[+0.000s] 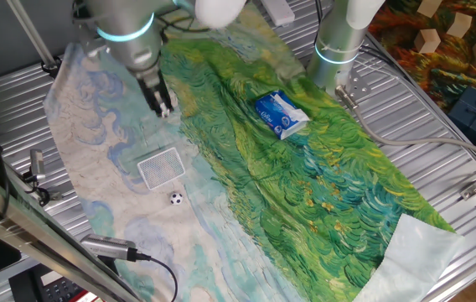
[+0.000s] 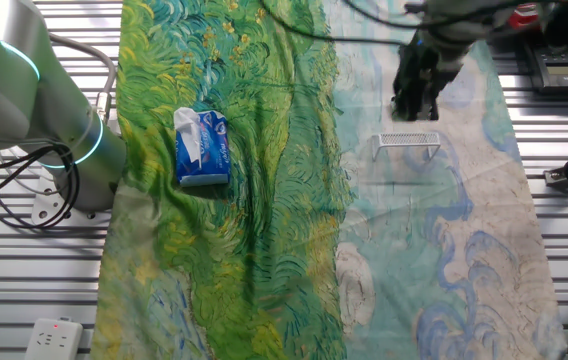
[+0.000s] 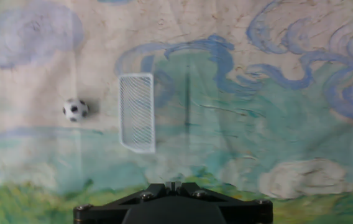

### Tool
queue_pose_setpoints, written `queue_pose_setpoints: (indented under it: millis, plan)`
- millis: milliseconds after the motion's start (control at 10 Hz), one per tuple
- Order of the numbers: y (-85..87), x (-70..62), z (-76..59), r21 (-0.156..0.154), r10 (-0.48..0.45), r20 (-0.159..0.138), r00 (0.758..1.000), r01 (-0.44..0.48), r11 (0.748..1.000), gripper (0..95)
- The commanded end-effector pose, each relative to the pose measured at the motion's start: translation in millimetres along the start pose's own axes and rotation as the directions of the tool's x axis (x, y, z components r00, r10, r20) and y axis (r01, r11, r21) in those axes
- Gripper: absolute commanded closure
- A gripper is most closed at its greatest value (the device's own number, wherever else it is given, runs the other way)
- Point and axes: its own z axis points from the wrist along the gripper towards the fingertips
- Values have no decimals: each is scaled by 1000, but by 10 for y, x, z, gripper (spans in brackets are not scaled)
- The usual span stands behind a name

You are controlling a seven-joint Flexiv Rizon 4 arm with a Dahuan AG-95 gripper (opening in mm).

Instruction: Push the soccer ball into the goal

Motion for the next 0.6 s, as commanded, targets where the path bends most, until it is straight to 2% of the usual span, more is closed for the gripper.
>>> queue_pose_setpoints:
  millis: [100, 600]
  plan:
    - [219, -23, 36, -1, 53, 18, 998, -53, 999, 950]
    - [219, -21, 34, 0, 50, 13, 999, -50, 999, 950]
